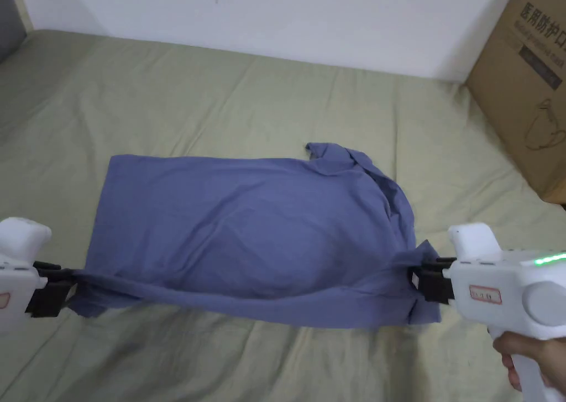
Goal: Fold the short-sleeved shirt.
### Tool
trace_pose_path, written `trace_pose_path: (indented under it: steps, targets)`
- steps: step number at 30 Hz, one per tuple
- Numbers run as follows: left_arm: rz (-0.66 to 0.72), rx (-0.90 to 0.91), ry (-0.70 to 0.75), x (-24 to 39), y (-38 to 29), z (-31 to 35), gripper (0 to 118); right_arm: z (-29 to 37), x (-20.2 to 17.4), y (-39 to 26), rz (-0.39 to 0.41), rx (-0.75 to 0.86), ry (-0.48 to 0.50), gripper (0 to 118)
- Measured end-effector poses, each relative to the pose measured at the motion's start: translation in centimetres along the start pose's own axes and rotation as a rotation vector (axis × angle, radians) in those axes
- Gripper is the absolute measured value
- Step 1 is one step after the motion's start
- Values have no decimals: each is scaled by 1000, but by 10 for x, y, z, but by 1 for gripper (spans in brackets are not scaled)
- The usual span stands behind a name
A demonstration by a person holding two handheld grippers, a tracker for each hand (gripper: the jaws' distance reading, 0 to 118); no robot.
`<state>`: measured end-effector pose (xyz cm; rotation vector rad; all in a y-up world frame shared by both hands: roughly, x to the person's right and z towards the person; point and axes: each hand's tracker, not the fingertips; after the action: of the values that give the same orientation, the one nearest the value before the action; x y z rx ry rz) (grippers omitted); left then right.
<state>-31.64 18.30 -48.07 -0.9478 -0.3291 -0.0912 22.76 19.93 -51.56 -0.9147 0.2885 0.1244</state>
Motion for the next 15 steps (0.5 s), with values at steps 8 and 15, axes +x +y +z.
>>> trace_pose_path:
  steps: [8,15]
  targets:
    - [87,-39,26,-27,48,-57,2,-68,10,46,16,0,-106,13]
    - [41,-96,88,-25,61,-102,2,-106,15,51,11,-51,-141,13]
